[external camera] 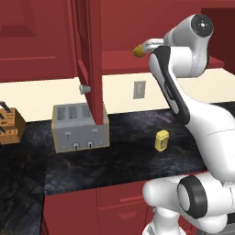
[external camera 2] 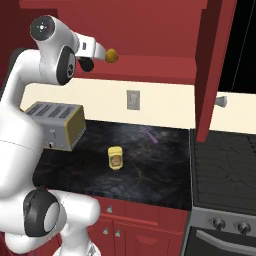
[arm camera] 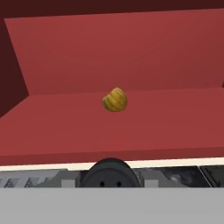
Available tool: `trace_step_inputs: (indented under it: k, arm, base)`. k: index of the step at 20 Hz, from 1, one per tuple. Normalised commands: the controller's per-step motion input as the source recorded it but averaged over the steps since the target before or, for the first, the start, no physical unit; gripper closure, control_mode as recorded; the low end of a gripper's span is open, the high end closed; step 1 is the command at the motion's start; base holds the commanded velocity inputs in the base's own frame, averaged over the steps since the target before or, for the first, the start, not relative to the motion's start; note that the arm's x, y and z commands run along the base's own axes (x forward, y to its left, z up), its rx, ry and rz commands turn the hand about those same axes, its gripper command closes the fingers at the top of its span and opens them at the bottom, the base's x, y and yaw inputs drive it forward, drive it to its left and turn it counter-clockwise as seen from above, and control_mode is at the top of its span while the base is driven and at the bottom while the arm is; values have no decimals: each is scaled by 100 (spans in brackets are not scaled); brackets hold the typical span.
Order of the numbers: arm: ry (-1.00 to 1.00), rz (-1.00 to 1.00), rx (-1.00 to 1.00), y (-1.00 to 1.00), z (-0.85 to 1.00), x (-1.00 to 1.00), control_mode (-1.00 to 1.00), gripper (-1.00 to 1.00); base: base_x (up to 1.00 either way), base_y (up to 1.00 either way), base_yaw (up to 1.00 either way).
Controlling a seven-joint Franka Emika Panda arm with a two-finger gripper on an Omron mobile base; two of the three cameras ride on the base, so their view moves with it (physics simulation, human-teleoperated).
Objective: Pick the mustard and shaker from the counter and place them in the cabinet.
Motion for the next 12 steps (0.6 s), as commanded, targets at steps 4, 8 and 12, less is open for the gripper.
trace_step_inputs:
  k: [4, 8, 12]
  arm:
    - [5, 0, 0, 10, 0, 34, -100, 100]
    - [2, 0, 0, 7, 0, 30, -100, 100]
    - [0, 0, 0, 2, -2, 25, -100, 100]
  base:
    - [0, 0, 0]
    - [0, 0, 0]
    - [0, 0, 0]
